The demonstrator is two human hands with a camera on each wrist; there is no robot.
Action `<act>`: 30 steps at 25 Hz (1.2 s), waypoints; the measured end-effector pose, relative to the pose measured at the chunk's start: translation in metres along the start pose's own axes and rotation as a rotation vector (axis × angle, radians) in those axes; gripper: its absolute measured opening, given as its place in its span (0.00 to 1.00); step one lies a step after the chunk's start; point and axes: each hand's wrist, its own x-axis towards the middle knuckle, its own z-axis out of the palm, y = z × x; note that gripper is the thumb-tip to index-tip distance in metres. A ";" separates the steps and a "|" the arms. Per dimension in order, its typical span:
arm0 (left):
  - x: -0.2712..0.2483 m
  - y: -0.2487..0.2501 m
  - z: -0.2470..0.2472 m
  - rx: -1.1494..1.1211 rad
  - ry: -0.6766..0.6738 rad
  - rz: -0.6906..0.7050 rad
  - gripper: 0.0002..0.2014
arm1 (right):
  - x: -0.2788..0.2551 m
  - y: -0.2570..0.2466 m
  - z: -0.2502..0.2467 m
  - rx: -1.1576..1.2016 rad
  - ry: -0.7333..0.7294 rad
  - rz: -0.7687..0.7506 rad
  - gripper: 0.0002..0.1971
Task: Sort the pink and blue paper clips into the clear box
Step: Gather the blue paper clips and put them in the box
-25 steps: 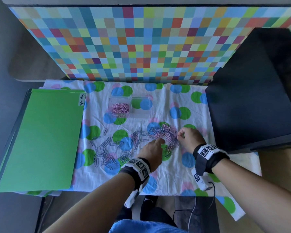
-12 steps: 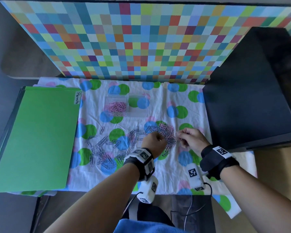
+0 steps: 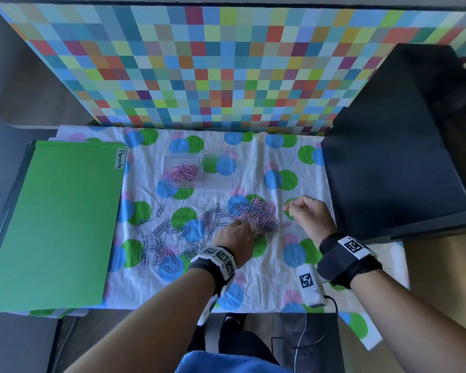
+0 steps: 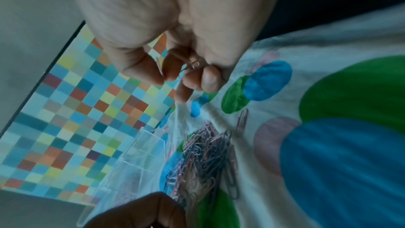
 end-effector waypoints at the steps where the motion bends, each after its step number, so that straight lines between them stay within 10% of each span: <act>1: -0.001 -0.005 -0.002 -0.042 0.006 0.008 0.08 | 0.000 0.000 0.001 0.048 -0.012 0.029 0.12; 8: -0.004 -0.027 -0.018 -0.431 0.135 -0.173 0.09 | -0.005 0.001 0.011 0.215 -0.163 0.113 0.11; 18: -0.001 -0.031 -0.033 -1.321 -0.055 -0.392 0.13 | -0.011 0.006 0.037 0.342 -0.266 0.343 0.07; 24: -0.007 -0.036 -0.039 -1.649 -0.149 -0.460 0.18 | -0.008 0.005 0.044 -0.295 -0.243 0.025 0.15; 30: -0.009 -0.041 -0.035 -1.685 -0.133 -0.475 0.19 | -0.008 0.004 0.041 -0.407 -0.360 -0.044 0.13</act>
